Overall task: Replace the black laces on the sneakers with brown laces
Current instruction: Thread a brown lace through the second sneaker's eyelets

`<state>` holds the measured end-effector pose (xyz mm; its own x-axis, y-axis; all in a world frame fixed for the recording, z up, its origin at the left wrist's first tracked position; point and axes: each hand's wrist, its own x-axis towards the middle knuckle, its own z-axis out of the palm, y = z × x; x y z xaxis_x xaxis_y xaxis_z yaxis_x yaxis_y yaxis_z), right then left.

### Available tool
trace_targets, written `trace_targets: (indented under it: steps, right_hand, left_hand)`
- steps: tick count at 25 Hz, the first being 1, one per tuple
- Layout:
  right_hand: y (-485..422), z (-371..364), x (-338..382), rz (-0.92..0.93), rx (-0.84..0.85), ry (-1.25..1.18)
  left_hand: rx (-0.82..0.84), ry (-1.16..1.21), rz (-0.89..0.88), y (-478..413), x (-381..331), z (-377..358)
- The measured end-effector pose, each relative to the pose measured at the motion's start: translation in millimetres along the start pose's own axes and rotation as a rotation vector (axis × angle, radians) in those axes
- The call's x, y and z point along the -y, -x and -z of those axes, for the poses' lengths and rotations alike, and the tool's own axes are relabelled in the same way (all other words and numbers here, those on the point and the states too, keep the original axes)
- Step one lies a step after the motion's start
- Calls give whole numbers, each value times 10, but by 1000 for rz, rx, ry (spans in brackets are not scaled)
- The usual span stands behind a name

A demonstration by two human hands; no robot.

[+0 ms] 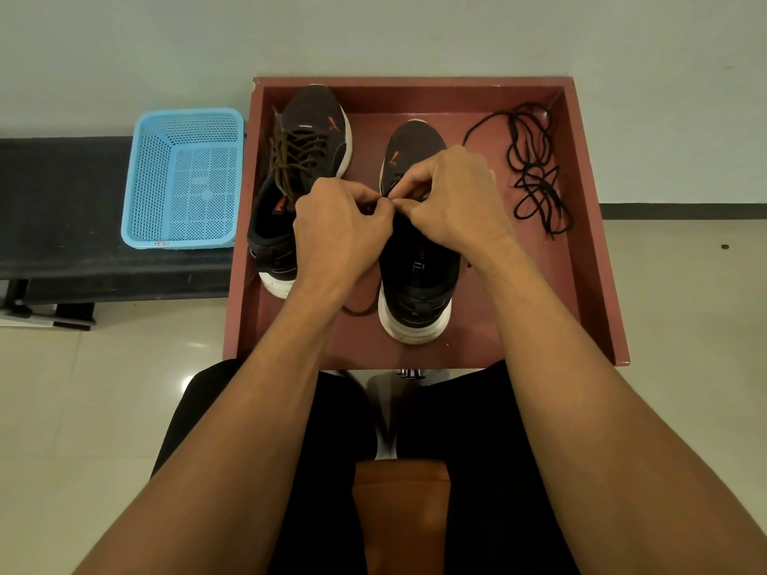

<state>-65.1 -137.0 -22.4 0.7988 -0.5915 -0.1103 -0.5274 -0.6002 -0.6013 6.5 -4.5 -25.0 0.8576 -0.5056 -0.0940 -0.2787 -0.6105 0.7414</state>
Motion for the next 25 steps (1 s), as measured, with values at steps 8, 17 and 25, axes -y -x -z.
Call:
trace_targets:
  steps: [8, 17, 25]
  right_hand:
    - [-21, 39, -38, 50, 57, -75]
    - [54, 223, -38, 36, 54, 115]
    - [100, 344, -214, -381, 119, 185]
  left_hand:
    - [81, 111, 74, -104, 129, 0]
    - [88, 44, 53, -114, 97, -19]
    - [89, -128, 3, -68, 78, -29]
